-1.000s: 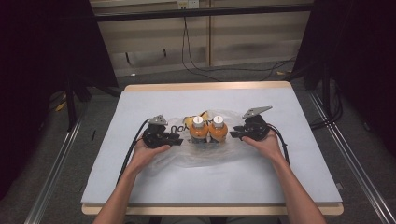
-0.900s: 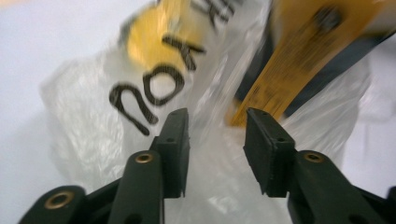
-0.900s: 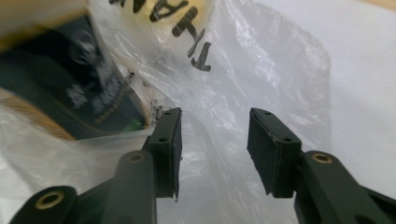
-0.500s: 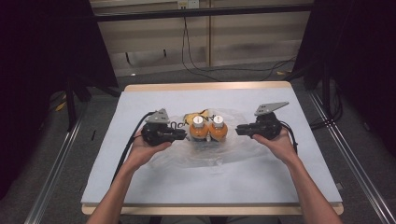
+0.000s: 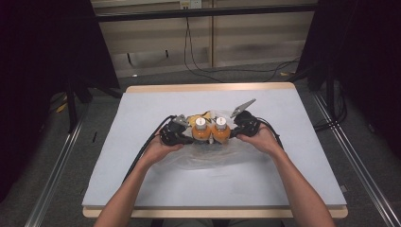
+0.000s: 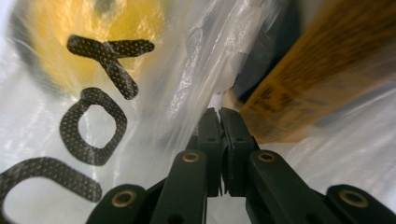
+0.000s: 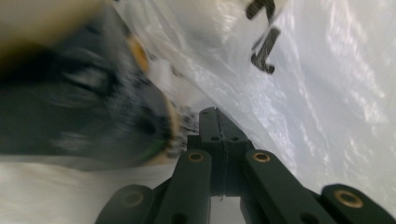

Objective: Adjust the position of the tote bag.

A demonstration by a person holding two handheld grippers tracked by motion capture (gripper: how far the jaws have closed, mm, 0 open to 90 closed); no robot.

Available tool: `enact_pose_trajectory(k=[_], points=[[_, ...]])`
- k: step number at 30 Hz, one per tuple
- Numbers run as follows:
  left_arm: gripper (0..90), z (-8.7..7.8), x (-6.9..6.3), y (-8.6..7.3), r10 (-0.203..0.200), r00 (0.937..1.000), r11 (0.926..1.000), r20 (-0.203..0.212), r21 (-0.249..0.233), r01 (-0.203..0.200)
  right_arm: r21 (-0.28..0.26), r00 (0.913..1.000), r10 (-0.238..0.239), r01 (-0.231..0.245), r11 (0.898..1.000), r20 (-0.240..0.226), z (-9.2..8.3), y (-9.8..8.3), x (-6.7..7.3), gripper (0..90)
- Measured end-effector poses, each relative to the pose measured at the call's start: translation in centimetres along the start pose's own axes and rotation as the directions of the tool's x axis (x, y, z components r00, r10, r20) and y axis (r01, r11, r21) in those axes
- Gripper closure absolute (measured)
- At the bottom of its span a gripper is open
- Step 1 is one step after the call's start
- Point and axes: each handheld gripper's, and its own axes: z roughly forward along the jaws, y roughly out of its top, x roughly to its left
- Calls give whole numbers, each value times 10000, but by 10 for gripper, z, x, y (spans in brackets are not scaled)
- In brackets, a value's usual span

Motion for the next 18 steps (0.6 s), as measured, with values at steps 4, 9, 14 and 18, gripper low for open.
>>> enact_pose_trajectory(k=[4, 9, 14, 18], points=[[888, 2, 2, -4, 146, 9998, 9994, -122, 318, -142, 827, 9989, -238, 204, 9964, 406, 10, -5, -1, 900], [900, -9, 9, -14, 196, 9986, 9974, -491, 700, -161, 1296, 9952, -583, 477, 9904, 789, 0, -12, -4, 900], [900, -17, 11, -22, 448, 9956, 9940, -826, 1035, -361, 2003, 9840, -1338, 1084, 9737, 1175, -15, -24, -1, 900], [900, -27, 4, -29, 928, 9906, 9828, -1001, 1690, -750, 2914, 9690, -2099, 1650, 9423, 1300, -22, -28, 8, 900]])
